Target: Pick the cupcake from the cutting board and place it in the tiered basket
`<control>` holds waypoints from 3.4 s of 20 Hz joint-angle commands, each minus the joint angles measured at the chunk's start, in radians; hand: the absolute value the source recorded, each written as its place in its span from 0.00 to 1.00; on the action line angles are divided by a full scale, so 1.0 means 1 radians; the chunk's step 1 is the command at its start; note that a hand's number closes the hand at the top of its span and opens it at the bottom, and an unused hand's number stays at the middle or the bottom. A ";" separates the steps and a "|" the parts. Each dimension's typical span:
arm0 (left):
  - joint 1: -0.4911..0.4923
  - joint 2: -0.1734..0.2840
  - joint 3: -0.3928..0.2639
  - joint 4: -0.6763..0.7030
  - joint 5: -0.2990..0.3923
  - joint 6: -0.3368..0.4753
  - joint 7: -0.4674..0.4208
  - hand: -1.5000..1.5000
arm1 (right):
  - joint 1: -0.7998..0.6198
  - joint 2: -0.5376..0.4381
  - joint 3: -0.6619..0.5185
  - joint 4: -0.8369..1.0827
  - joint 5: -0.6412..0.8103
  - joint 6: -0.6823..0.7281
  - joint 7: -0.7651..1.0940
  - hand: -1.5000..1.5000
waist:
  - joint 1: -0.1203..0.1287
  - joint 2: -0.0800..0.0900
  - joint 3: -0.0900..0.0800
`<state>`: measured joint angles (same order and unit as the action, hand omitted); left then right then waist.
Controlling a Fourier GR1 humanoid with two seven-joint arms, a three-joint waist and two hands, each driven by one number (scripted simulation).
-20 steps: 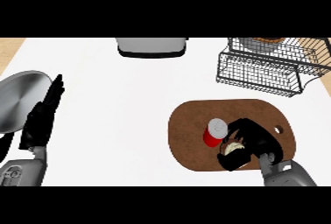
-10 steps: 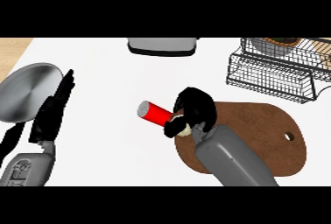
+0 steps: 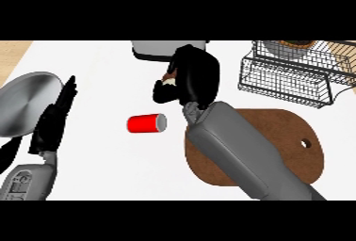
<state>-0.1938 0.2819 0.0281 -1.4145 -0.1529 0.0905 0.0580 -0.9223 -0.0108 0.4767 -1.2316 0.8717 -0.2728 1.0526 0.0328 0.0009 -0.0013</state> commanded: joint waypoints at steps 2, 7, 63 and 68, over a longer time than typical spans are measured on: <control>0.022 -0.008 -0.005 -0.036 -0.008 0.008 0.013 0.50 | -0.184 0.010 -0.034 0.053 0.121 -0.087 0.189 1.00 | -0.002 -0.003 0.000; 0.048 -0.019 0.001 -0.033 -0.020 0.027 -0.011 0.50 | -0.239 -0.079 -0.127 0.067 0.209 0.115 0.130 1.00 | -0.029 -0.006 0.001; 0.024 -0.026 0.063 -0.104 -0.024 -0.053 0.061 0.50 | -0.068 -0.408 -0.714 0.487 -0.070 0.011 -0.647 0.00 | -0.019 0.001 0.002; 0.048 -0.071 0.048 -0.044 -0.043 -0.023 0.005 0.50 | -0.061 -0.475 -0.735 0.336 -0.087 0.027 -0.610 0.00 | -0.036 -0.003 0.001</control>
<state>-0.1565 0.2457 0.0924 -1.4742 -0.1885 0.0515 0.0822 -0.9774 -0.4347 -0.2321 -0.8370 0.7970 -0.2400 0.4348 0.0029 -0.0005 0.0002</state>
